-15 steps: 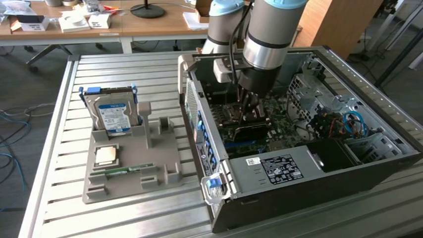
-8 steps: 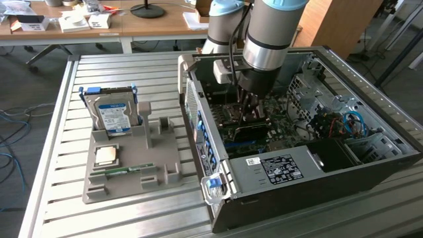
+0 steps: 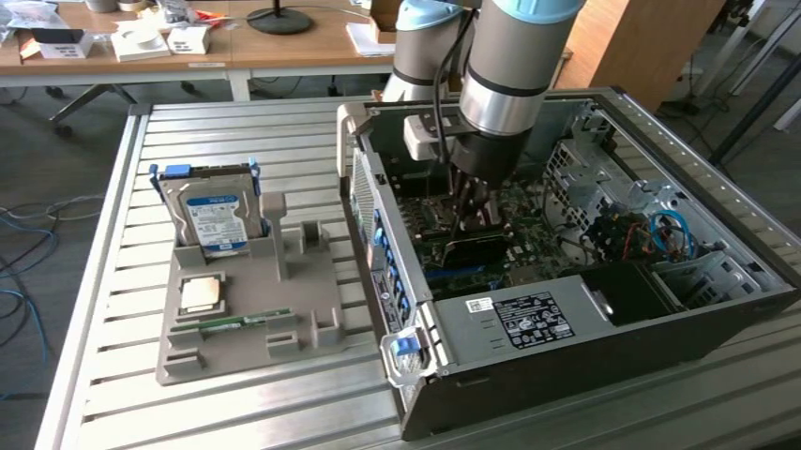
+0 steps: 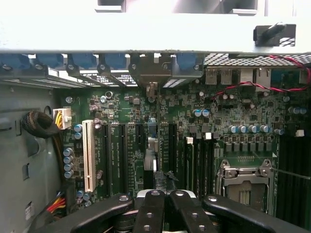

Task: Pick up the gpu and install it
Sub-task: 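Press down on the gpu until it lock into place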

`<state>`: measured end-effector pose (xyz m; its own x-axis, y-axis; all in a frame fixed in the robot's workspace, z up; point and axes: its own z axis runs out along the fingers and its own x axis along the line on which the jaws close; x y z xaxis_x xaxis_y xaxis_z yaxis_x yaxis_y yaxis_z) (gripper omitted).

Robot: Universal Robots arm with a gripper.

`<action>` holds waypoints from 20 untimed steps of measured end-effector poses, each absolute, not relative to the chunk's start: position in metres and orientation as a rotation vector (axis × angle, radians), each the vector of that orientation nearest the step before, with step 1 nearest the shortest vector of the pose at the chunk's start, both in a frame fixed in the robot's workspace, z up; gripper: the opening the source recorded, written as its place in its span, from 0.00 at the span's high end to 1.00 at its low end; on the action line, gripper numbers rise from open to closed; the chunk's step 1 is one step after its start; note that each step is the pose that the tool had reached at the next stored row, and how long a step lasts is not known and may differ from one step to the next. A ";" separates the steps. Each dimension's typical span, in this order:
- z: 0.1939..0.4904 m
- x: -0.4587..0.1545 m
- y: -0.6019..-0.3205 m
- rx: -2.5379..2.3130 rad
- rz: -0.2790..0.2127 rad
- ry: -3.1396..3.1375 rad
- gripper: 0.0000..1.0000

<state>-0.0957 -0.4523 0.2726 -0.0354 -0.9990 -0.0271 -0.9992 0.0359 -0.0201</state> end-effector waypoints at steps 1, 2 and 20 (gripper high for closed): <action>0.272 -0.096 -0.452 -2.158 0.007 2.237 0.89; 0.272 -0.096 -0.452 -2.158 0.007 2.237 0.89; 0.269 -0.096 -0.452 -2.158 0.007 2.237 0.89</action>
<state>-0.0958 -0.4524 0.2689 -0.0353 -0.9990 -0.0269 -0.9992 0.0359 -0.0200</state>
